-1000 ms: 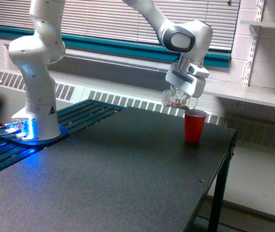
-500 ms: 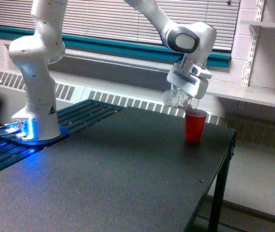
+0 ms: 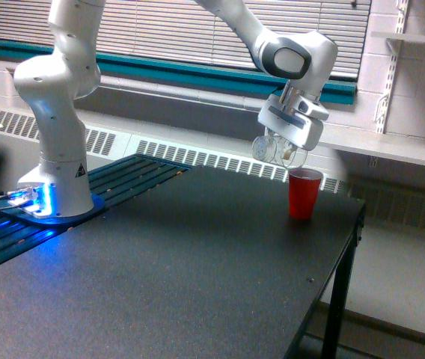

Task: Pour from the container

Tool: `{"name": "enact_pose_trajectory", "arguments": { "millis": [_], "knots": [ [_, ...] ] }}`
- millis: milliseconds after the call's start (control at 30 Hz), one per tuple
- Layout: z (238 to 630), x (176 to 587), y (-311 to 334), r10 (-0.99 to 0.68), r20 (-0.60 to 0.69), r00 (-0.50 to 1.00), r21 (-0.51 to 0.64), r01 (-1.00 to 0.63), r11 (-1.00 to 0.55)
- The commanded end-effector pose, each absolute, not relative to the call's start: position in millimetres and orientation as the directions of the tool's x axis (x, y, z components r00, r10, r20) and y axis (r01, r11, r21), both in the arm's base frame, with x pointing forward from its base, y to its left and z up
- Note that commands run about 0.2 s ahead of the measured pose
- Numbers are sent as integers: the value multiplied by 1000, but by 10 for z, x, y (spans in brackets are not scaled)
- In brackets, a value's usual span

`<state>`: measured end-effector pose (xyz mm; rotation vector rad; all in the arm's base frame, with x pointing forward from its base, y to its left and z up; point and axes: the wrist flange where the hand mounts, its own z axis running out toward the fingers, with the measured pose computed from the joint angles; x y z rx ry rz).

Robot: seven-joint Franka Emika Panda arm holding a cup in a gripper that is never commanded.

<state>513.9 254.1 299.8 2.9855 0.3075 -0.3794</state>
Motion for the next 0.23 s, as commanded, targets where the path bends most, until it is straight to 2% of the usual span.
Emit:
{"name": "enact_pose_trajectory", "arguments": {
  "millis": [33,233],
  "knots": [
    [3062,5148,2577,202,-251,947,82,229,-970],
    [3122,5141,2587,197,-241,950,66,218,-974]
  ]
}}
